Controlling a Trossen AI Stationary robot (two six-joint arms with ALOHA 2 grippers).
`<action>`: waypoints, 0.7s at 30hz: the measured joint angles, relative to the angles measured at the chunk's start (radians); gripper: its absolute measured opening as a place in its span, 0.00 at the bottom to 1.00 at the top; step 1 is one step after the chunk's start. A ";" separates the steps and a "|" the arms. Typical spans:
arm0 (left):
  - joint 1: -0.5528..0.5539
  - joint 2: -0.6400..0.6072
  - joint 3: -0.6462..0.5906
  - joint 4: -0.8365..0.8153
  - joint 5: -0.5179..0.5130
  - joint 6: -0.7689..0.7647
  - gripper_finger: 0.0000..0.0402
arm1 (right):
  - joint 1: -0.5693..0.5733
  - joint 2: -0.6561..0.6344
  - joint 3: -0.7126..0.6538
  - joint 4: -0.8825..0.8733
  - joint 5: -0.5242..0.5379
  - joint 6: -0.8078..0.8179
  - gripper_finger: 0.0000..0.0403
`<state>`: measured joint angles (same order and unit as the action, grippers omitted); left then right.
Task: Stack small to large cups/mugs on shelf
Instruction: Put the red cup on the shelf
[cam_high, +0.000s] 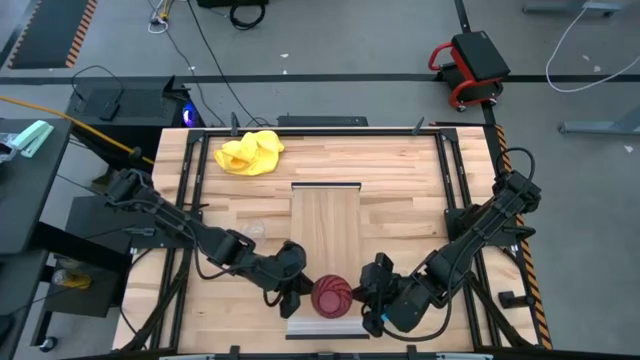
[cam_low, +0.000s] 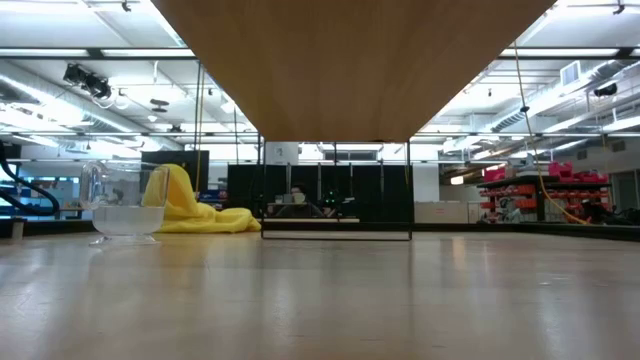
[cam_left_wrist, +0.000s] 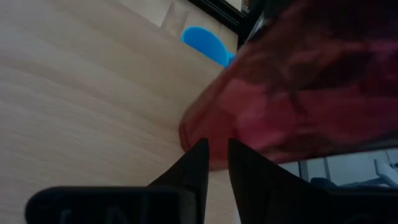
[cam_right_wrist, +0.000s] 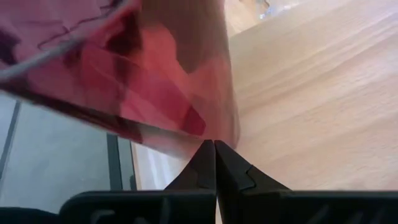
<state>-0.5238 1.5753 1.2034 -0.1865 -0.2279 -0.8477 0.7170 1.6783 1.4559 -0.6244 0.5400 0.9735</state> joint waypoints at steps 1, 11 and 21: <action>-0.003 0.000 0.000 -0.001 0.000 -0.003 0.16 | 0.000 0.000 0.000 -0.005 0.000 0.001 0.00; -0.001 0.000 0.000 -0.024 -0.015 0.003 0.15 | -0.001 -0.001 0.000 -0.025 0.001 0.026 0.02; -0.001 -0.023 0.000 -0.116 -0.031 -0.007 0.16 | 0.007 -0.010 0.004 -0.082 0.001 0.076 0.02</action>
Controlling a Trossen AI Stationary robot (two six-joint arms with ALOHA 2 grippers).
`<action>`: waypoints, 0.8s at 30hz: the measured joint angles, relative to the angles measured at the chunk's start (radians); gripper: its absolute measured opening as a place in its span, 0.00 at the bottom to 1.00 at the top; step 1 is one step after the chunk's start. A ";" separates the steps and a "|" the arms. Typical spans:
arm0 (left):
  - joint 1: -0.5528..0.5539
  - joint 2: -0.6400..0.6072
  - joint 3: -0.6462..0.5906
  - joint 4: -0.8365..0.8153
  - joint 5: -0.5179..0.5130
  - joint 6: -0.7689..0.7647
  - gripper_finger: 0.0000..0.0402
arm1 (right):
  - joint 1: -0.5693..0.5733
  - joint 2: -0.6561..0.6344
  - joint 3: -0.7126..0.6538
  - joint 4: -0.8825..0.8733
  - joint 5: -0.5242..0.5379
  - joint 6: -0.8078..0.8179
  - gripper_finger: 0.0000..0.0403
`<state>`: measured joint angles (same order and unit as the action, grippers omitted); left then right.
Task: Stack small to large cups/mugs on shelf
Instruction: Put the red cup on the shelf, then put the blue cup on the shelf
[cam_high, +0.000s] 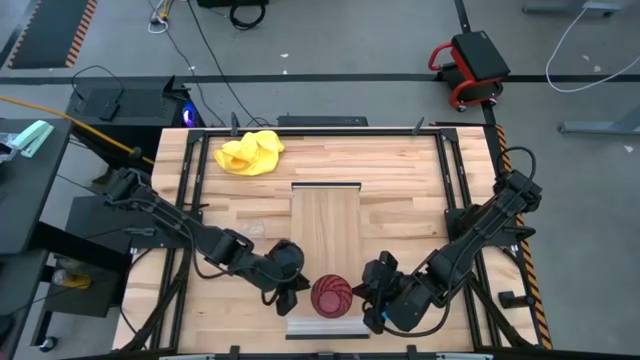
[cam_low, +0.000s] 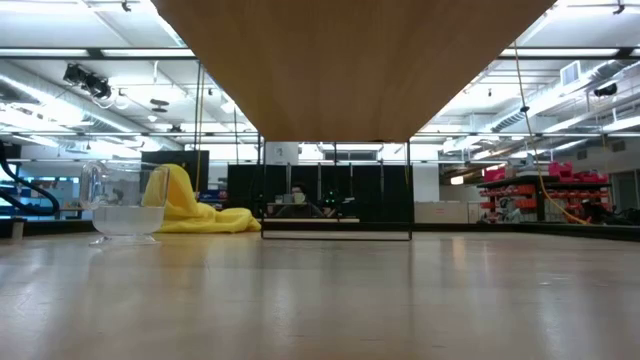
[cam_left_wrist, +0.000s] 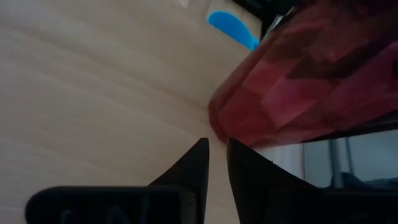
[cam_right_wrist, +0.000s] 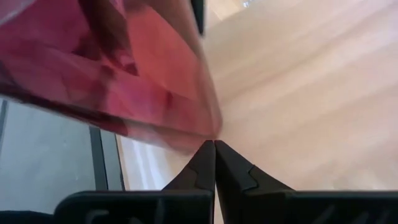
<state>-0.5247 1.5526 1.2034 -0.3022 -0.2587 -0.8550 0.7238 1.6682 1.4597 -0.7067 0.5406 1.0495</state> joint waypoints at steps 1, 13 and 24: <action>0.000 -0.013 0.001 -0.011 -0.014 -0.003 0.17 | 0.004 -0.008 0.004 -0.025 0.000 0.022 0.02; -0.008 -0.276 0.001 -0.325 -0.180 -0.053 0.13 | 0.127 -0.208 0.089 -0.555 -0.126 0.560 0.02; -0.008 -0.316 0.001 -0.473 -0.189 -0.059 0.13 | 0.236 -0.112 0.087 -0.670 -0.268 0.824 0.19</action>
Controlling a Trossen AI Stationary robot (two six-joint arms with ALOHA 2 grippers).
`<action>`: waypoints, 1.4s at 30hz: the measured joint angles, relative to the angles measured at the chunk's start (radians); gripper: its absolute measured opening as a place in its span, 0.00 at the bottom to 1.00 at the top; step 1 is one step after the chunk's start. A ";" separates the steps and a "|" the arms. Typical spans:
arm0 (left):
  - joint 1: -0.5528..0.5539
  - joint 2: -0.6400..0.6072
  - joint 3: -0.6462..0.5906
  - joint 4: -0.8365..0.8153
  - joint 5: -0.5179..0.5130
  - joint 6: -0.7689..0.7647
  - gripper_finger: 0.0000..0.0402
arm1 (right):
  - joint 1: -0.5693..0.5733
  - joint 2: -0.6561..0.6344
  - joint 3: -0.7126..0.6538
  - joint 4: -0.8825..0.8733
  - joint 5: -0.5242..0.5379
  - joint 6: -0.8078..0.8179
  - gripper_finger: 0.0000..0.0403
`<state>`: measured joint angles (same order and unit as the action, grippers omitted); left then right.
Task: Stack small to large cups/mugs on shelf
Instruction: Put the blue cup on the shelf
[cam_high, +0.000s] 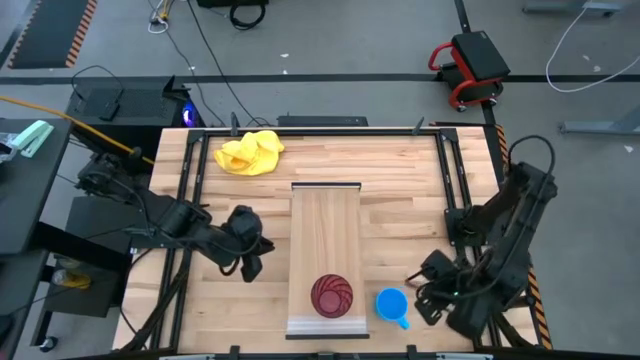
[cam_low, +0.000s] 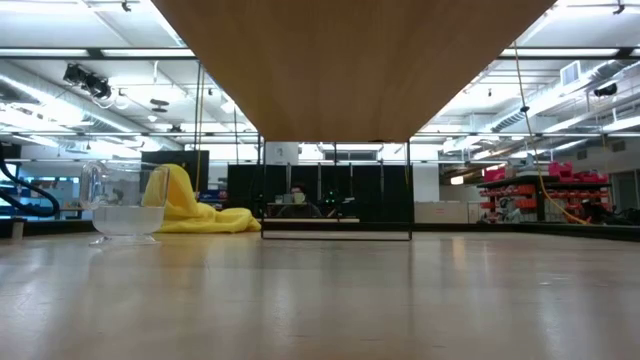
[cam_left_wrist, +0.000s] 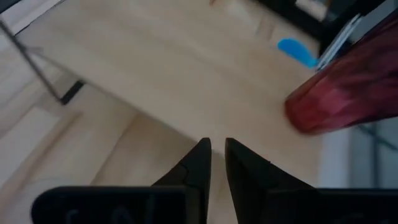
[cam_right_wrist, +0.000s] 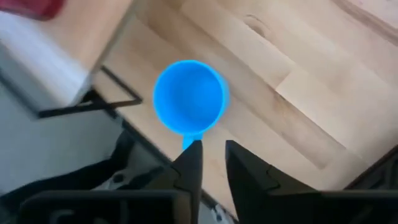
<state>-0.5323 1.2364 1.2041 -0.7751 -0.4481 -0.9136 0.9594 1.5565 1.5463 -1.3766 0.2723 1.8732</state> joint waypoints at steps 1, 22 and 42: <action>0.000 0.001 0.000 -0.022 0.000 0.000 0.13 | -0.005 0.022 0.000 0.001 0.000 0.013 0.21; -0.001 0.001 -0.001 -0.070 -0.003 -0.017 0.13 | -0.133 0.144 -0.185 0.238 -0.120 0.022 0.24; -0.005 0.001 -0.001 -0.077 0.000 -0.018 0.13 | -0.137 0.079 -0.389 0.474 -0.124 0.096 0.23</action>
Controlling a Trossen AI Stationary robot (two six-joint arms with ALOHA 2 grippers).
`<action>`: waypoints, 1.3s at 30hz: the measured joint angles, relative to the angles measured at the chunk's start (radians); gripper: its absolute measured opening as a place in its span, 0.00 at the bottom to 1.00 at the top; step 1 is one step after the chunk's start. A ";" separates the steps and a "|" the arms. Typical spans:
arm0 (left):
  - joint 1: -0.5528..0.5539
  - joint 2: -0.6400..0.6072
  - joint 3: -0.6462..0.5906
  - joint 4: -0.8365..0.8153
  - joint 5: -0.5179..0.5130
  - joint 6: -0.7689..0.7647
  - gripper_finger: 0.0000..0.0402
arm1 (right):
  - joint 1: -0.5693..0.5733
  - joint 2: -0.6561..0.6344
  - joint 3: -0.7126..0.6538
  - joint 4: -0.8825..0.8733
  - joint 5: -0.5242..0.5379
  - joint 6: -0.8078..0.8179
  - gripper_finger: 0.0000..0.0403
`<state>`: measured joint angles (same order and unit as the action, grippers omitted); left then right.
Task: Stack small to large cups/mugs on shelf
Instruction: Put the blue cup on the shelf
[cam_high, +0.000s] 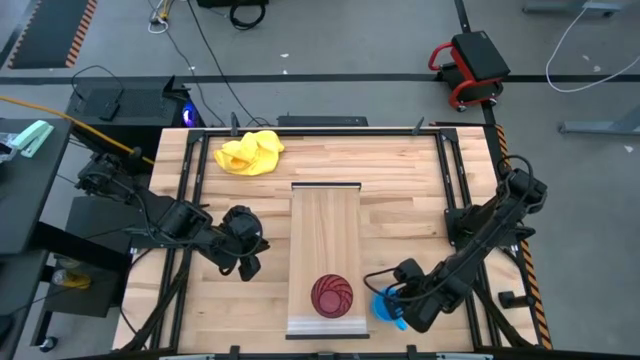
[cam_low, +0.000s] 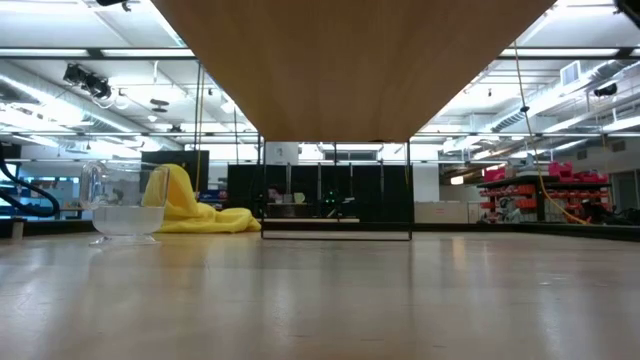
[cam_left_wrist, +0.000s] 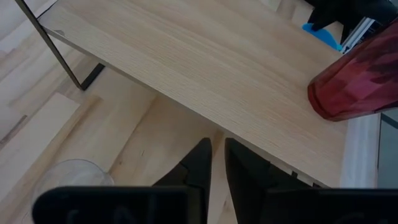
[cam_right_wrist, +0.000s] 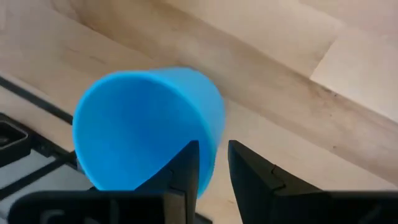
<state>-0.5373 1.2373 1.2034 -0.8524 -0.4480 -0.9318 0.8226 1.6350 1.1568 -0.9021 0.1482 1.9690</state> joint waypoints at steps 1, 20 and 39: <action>0.000 0.000 0.000 0.000 0.000 0.000 0.13 | -0.006 0.001 0.000 -0.002 0.000 -0.005 0.23; 0.000 0.000 0.000 0.002 0.000 -0.008 0.14 | -0.054 0.008 0.000 -0.068 -0.019 -0.087 0.09; 0.000 0.000 0.000 -0.016 0.000 0.001 0.13 | -0.096 -0.103 0.067 -0.310 -0.036 -0.212 0.01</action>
<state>-0.5369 1.2377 1.2034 -0.8680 -0.4480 -0.9305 0.7261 1.5324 1.2238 -1.2125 0.1120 1.7573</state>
